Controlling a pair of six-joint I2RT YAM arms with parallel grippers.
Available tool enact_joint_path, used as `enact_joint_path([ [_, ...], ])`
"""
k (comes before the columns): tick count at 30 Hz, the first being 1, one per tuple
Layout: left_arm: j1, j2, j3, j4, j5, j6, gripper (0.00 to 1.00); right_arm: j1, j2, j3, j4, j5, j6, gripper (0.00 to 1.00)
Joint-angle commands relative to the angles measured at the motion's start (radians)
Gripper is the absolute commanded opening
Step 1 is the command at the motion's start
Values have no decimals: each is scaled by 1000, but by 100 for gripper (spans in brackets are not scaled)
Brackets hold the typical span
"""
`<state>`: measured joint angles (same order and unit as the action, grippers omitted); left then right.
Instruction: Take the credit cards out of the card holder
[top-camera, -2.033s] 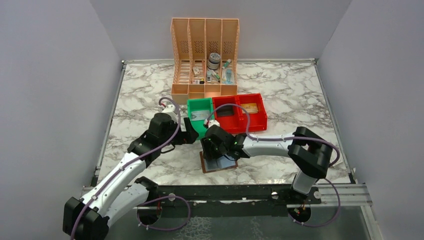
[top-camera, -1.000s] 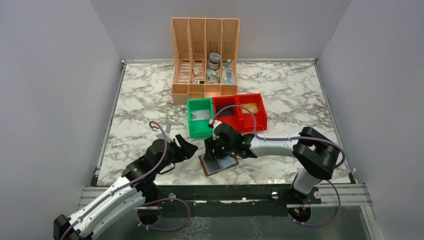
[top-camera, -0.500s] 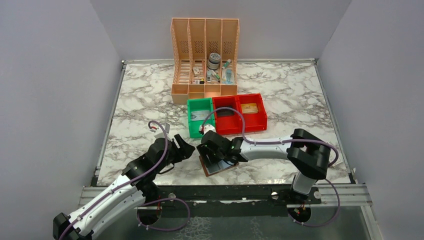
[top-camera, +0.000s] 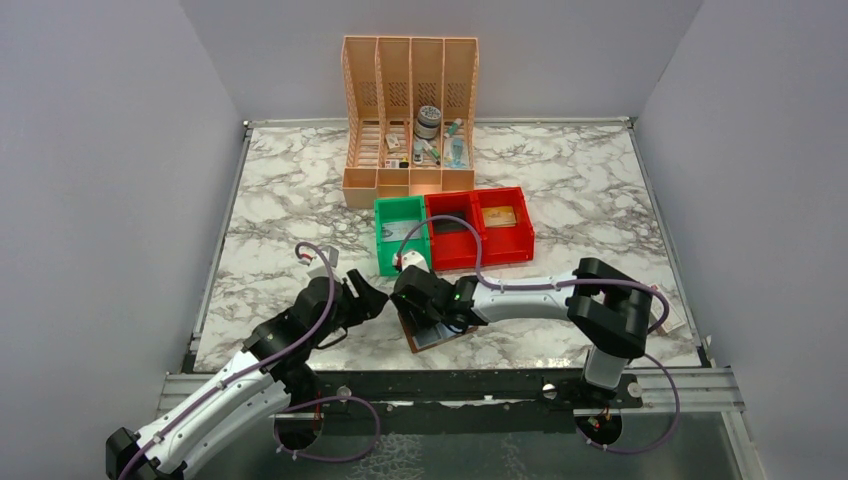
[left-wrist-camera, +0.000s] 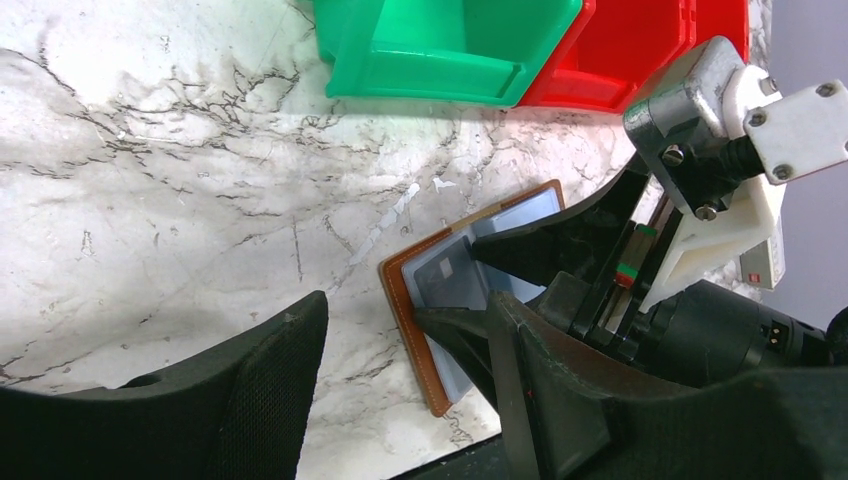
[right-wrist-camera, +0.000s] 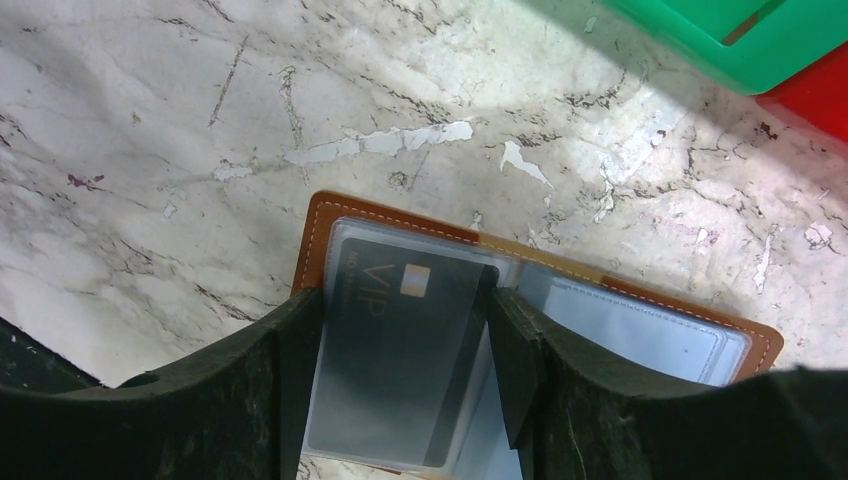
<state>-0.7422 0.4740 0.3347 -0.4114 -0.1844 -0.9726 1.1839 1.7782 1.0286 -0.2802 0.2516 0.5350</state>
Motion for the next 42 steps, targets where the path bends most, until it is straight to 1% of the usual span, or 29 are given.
enact_joint_path([
  [1,-6,2,24,9,31,57,60,-13,36,-30,-14,-61,12,58],
  [4,-6,30,20,36,111,118,59,-32,12,-62,68,-197,26,56],
  [8,-6,41,6,62,156,128,59,-85,14,-105,137,-299,71,55],
  [11,-6,24,-16,113,193,126,58,-120,2,-144,177,-357,90,54],
  [15,-6,23,-46,183,257,129,58,-146,-12,-164,193,-377,92,55],
  [17,-6,36,-55,203,276,129,57,-152,-16,-168,191,-370,91,53],
  [23,-6,97,-89,275,357,138,49,-178,-17,-188,223,-412,101,53],
  [27,-6,117,-115,334,411,141,45,-183,-12,-187,231,-423,106,53],
  [34,-7,153,-152,379,485,126,45,-184,-16,-185,230,-429,109,53],
  [42,-8,172,-200,455,499,81,44,-185,-18,-186,237,-437,120,53],
])
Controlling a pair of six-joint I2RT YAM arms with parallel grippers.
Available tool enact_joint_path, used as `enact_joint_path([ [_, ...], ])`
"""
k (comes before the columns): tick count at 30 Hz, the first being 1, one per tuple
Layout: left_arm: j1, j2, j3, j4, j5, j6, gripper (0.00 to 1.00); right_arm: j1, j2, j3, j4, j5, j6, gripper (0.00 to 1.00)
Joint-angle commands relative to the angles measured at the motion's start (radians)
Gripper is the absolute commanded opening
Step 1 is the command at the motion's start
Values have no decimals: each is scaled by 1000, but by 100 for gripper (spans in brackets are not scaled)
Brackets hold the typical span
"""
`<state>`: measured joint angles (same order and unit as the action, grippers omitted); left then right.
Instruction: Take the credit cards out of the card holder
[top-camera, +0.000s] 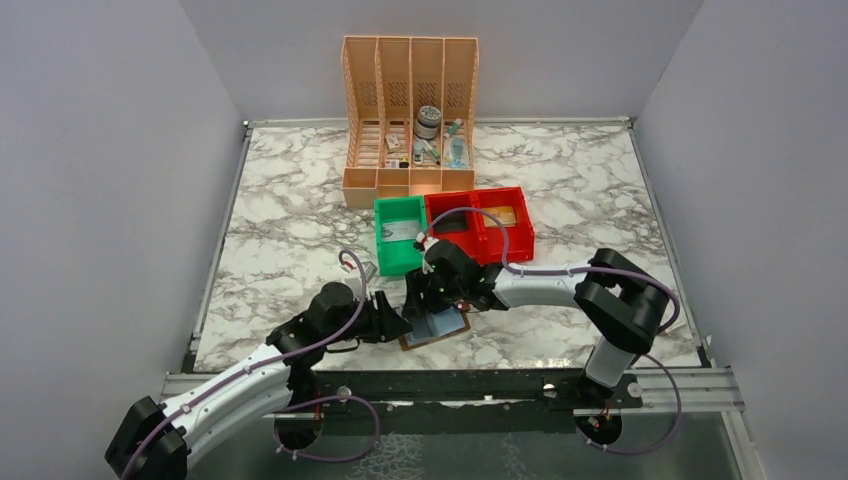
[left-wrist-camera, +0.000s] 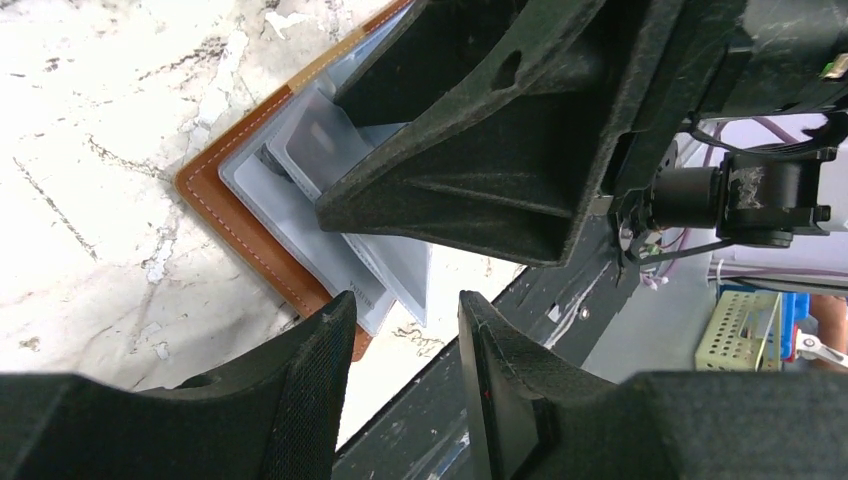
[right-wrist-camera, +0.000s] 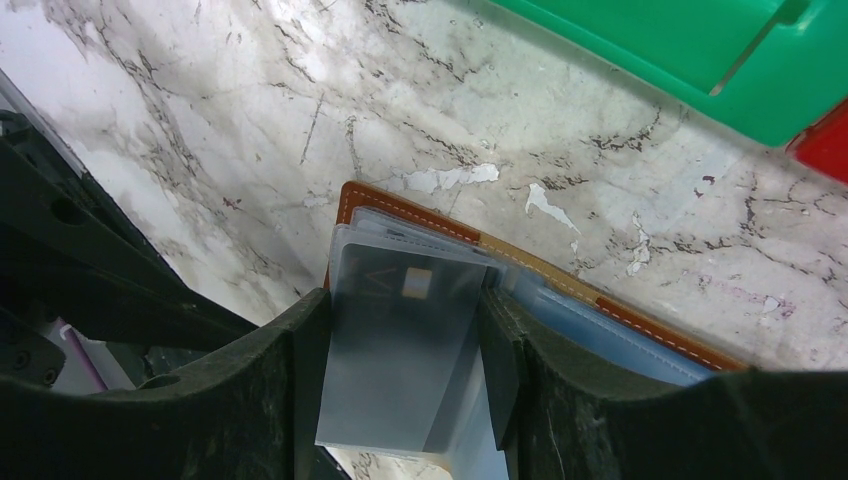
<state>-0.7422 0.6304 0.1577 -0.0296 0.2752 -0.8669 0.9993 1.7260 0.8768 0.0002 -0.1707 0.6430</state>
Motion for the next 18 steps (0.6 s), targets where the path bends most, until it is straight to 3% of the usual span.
enact_joint_path([
  [1,-8,24,-27,76,37,-28,44,-1,34,-34,-44,-15,13,53],
  [6,-21,35,-63,110,-41,-96,42,-1,29,-37,-41,-17,19,53],
  [10,-37,16,-118,242,-83,-172,39,-1,23,-42,-34,-21,31,53],
  [18,-77,47,-94,280,-134,-174,37,-1,21,-45,-19,-35,45,53],
])
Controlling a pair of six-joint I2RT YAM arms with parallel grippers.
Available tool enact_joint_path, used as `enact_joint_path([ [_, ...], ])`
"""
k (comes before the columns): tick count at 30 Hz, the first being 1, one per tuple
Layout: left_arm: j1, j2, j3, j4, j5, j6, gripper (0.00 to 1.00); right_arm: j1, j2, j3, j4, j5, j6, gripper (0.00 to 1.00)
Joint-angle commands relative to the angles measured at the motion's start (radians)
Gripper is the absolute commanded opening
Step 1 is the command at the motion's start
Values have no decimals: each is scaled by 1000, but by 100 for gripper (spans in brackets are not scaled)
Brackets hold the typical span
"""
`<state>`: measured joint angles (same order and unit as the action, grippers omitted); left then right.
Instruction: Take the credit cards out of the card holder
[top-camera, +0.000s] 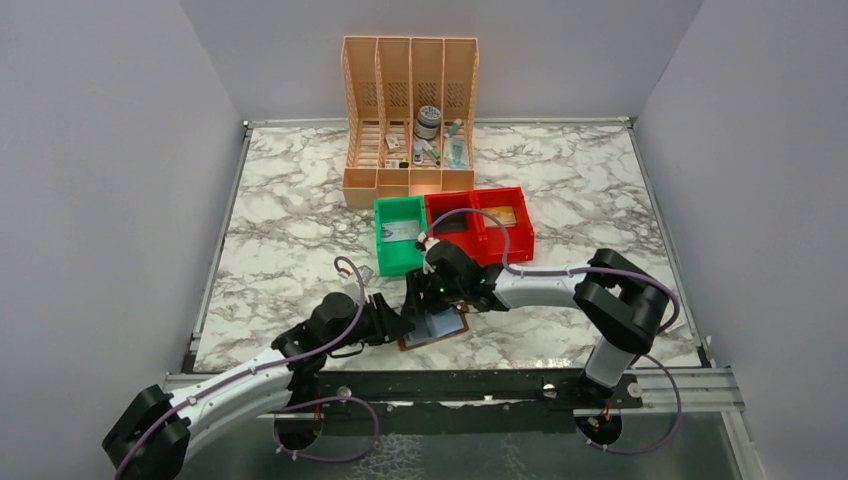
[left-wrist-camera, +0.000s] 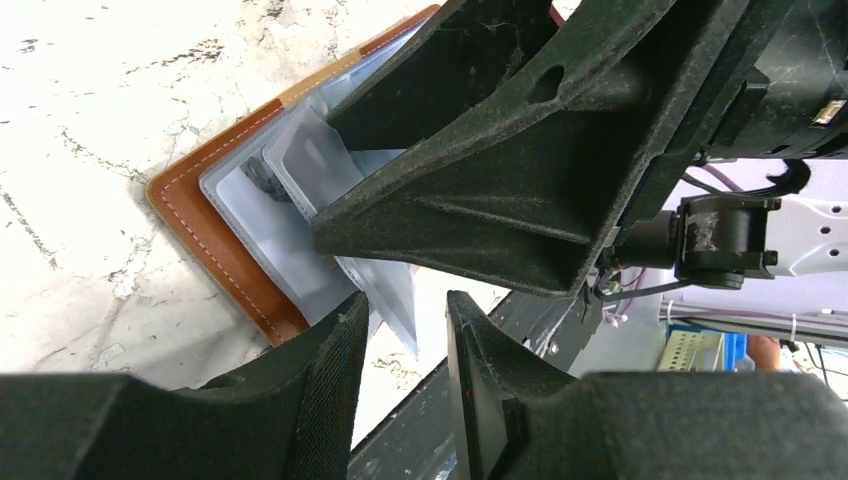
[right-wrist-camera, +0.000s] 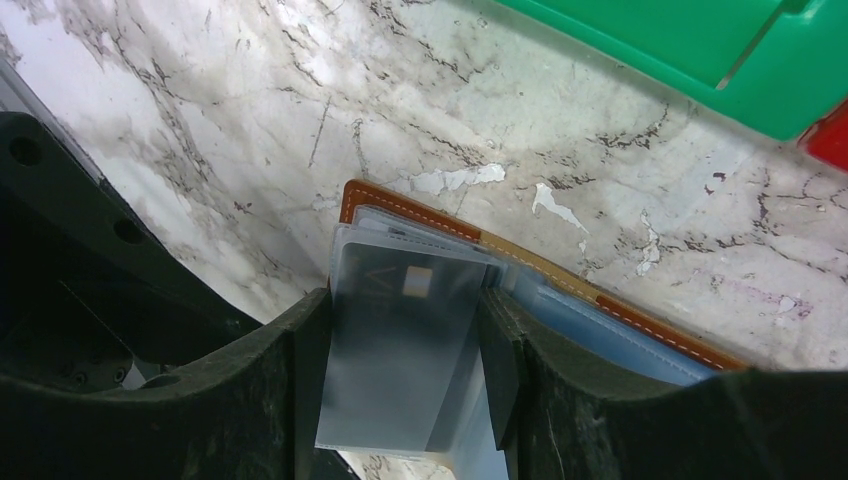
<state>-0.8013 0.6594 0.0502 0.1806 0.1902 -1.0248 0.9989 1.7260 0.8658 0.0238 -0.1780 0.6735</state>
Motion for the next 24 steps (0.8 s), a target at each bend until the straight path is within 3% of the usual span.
enact_joint_path([
  [1,-22,26,14,69,-55,-15,36,0,23,-34,-42,-28,16,53],
  [14,-83,194,85,93,-136,-1,32,0,-7,-40,-18,-81,25,54],
  [24,-94,308,138,178,-136,32,34,-56,-141,-36,-40,-137,20,73],
])
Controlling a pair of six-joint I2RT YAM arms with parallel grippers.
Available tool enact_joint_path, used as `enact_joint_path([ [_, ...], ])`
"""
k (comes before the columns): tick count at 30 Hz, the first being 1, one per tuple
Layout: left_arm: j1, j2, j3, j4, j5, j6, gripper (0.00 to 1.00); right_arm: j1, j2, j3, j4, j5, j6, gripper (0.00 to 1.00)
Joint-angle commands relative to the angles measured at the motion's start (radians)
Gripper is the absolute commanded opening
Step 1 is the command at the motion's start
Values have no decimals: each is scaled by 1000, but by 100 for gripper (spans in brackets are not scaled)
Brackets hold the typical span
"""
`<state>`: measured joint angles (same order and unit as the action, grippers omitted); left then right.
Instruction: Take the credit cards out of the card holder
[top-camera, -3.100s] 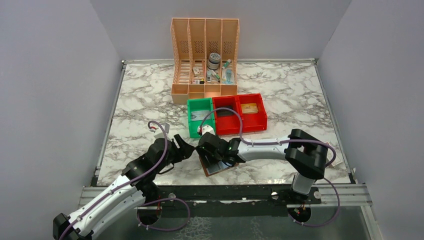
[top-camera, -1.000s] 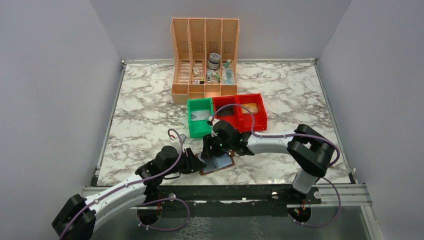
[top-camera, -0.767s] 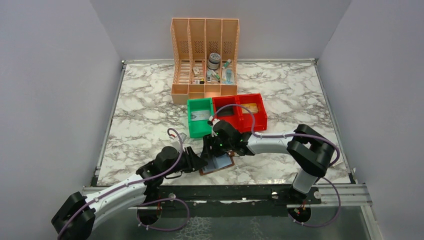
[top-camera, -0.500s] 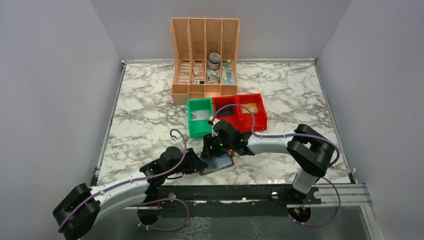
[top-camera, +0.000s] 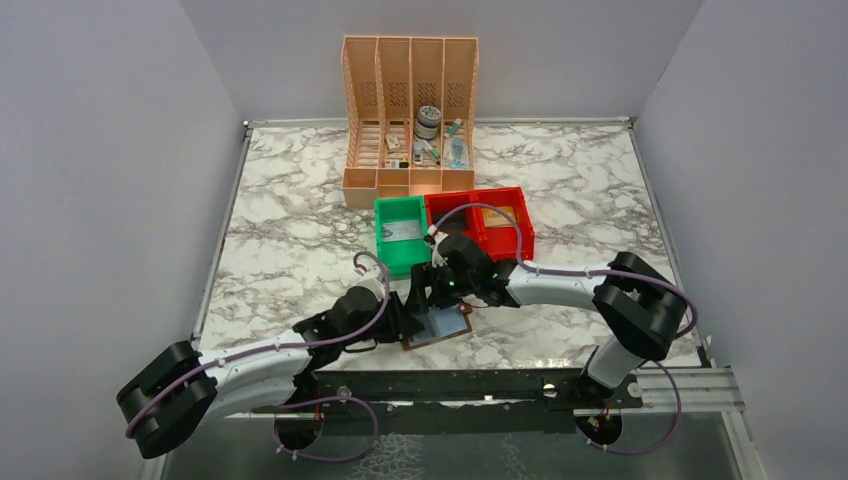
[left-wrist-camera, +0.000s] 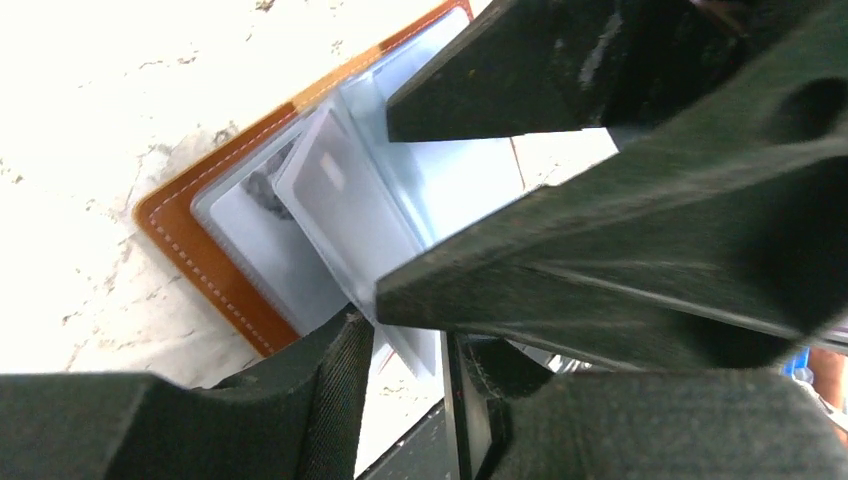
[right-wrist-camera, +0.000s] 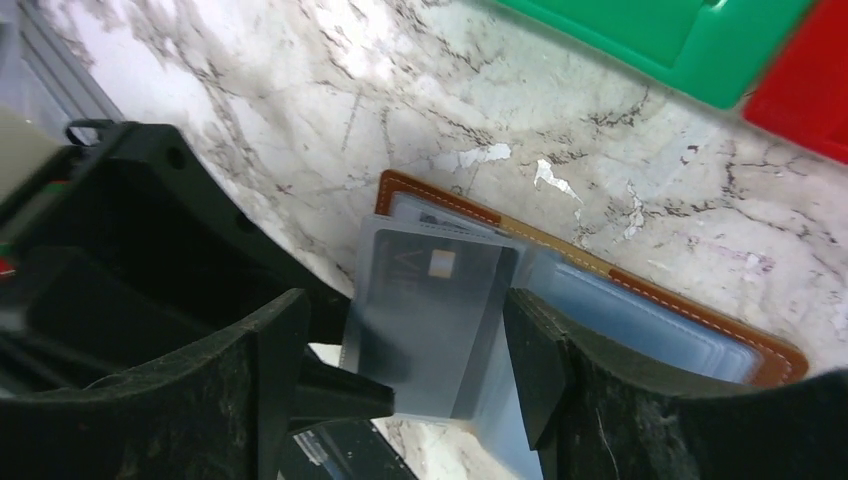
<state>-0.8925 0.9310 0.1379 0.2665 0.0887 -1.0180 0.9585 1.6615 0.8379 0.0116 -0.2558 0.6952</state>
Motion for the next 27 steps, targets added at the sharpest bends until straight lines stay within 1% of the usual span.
enact_joint_path([
  [1,-3,47,57,99,-32,29,35,-22,-89,-8,-39,-48,-8,73],
  [5,-9,95,86,129,-19,45,38,-57,-140,-16,-113,56,-27,74],
  [8,-14,141,120,141,-4,61,41,-106,-188,-45,-150,121,-31,74],
  [13,-34,246,192,157,4,82,44,-205,-295,-132,-165,137,-37,74],
  [16,-56,329,255,157,10,101,48,-216,-346,-163,-177,162,-37,74],
  [19,-78,374,290,155,8,114,52,-216,-380,-192,-172,146,-30,73],
  [23,-90,320,265,153,-19,98,55,-217,-414,-224,-140,94,-31,65],
  [27,-91,166,186,93,-86,68,56,-216,-441,-256,-84,5,-46,55],
])
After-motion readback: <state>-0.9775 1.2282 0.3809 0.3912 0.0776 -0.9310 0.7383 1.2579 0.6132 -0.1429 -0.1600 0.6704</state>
